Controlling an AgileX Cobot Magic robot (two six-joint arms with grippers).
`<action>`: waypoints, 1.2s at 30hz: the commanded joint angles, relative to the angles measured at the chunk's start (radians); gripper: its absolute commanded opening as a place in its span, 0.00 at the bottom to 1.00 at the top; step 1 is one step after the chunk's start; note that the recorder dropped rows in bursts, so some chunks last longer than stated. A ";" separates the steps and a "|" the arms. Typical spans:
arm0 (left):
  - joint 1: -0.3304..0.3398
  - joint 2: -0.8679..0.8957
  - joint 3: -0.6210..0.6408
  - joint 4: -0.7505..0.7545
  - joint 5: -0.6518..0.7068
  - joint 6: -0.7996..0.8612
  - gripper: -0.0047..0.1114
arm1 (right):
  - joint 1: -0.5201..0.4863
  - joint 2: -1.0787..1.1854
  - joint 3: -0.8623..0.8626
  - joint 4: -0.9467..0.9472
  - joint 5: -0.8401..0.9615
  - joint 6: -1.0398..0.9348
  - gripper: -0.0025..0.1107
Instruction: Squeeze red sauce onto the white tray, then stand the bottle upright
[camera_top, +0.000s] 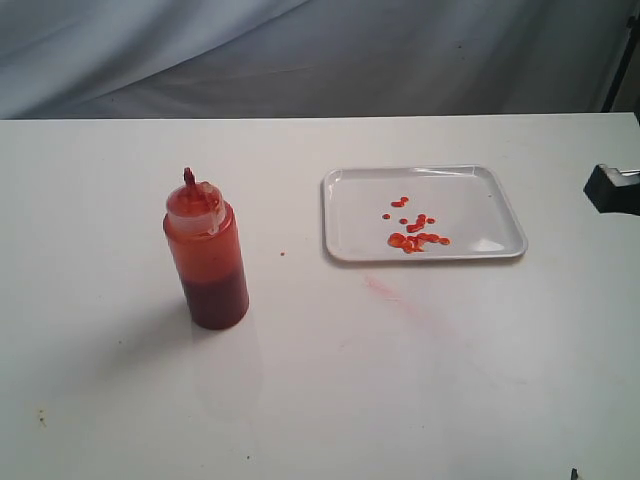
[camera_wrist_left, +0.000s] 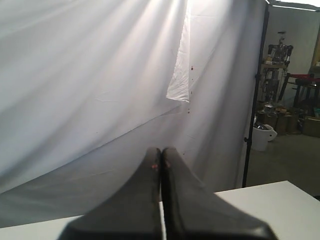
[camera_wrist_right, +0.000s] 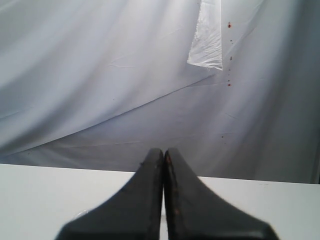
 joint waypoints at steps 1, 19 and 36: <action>-0.006 -0.005 0.003 -0.006 0.006 -0.011 0.04 | -0.010 -0.007 0.005 -0.003 0.002 -0.007 0.02; -0.006 -0.002 0.003 -0.006 0.037 -0.015 0.04 | -0.010 -0.007 0.005 -0.001 0.002 -0.007 0.02; -0.006 -0.154 0.135 1.201 -0.125 -1.234 0.04 | -0.010 -0.007 0.005 -0.001 0.002 -0.007 0.02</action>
